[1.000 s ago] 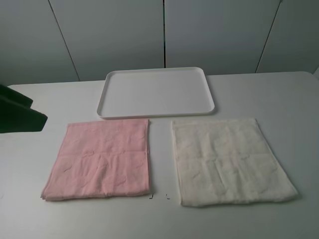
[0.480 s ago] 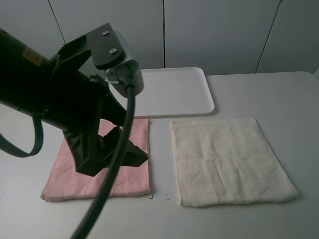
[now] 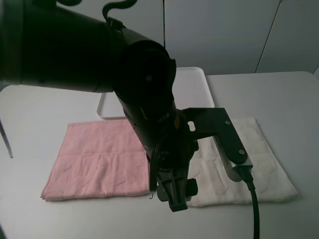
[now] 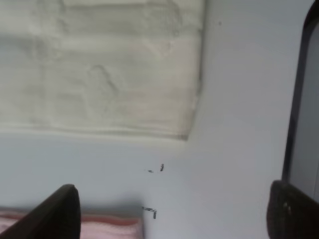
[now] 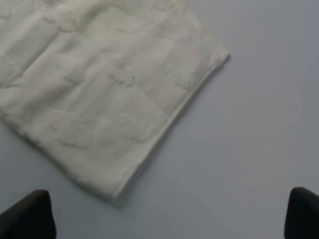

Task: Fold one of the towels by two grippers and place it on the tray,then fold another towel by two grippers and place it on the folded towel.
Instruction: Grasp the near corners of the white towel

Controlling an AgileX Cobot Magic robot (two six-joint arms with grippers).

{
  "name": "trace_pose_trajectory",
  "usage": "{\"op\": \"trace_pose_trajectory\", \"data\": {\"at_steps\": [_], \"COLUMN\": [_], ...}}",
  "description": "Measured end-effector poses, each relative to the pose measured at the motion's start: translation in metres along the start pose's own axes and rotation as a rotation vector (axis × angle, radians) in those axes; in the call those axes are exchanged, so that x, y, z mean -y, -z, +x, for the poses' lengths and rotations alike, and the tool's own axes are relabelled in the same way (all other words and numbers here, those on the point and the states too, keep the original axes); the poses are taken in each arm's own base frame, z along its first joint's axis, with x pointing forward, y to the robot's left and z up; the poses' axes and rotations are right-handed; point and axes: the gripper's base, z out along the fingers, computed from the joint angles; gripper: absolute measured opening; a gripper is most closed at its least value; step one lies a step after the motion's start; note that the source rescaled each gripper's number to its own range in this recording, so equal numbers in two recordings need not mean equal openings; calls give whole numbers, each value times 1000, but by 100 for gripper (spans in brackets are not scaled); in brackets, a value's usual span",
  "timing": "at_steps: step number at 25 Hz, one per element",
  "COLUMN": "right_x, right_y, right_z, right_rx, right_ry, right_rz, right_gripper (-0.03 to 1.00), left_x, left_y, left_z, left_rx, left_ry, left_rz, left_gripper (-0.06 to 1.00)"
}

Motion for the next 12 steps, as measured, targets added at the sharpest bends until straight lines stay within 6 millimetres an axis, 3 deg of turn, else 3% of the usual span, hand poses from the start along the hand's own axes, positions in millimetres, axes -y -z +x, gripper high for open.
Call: {"op": "trace_pose_trajectory", "data": {"at_steps": [6, 12], "right_x": [-2, -7], "right_y": [-2, -13], "right_z": [2, 11], "right_rx": [-15, -64], "right_ry": [1, 2], "right_rz": [-16, -51], "right_gripper": [100, 100], "left_x": [-3, -5], "left_y": [-46, -57], "left_z": [1, 0], "left_rx": [-101, -89], "left_ry": [8, 6], "left_rz": [38, 30], "left_gripper": [96, 96]}}
